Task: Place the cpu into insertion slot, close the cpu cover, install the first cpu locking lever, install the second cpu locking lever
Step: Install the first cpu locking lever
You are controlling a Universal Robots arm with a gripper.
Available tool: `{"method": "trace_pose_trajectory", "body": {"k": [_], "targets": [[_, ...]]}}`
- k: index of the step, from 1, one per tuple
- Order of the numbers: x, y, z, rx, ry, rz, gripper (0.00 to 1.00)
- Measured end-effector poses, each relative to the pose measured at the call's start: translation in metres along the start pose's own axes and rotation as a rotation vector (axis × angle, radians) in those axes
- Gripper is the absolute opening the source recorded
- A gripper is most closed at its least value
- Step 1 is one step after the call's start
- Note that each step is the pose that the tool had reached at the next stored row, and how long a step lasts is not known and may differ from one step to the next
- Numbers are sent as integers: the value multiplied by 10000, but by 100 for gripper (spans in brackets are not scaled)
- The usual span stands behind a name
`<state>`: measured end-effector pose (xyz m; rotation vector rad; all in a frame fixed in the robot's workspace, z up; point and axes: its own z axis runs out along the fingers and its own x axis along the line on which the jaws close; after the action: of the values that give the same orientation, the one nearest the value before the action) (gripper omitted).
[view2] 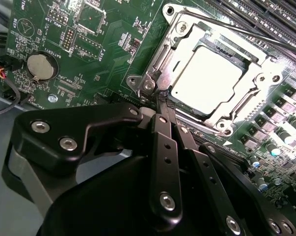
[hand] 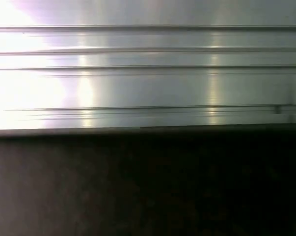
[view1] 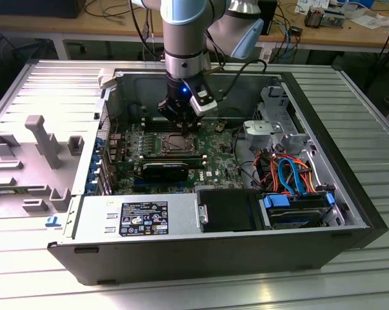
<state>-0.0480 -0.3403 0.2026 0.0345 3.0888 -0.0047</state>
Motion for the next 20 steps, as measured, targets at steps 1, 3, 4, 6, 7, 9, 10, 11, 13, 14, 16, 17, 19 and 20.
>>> {"method": "trace_pose_trajectory", "body": {"k": [1,3,4,6,7,9,10,11,13,14,16,17,19,20], "targets": [[0,0,2,0,0,0,11],[-1,1,3,-5,0,2,11],[-2,0,4,-9,1,2,11],[-4,0,6,-22,1,2,11],[-4,0,5,-39,1,3,11],[-5,0,6,-86,3,4,11],[-5,1,8,-122,2,7,11],[-6,1,8,-136,2,8,11],[-6,1,8,-171,2,9,11],[-6,1,9,-187,2,11,11],[-6,1,9,-224,3,12,11],[-6,2,9,-231,3,13,11],[-6,1,9,-231,3,13,11],[-6,1,8,-230,3,13,11]]}}
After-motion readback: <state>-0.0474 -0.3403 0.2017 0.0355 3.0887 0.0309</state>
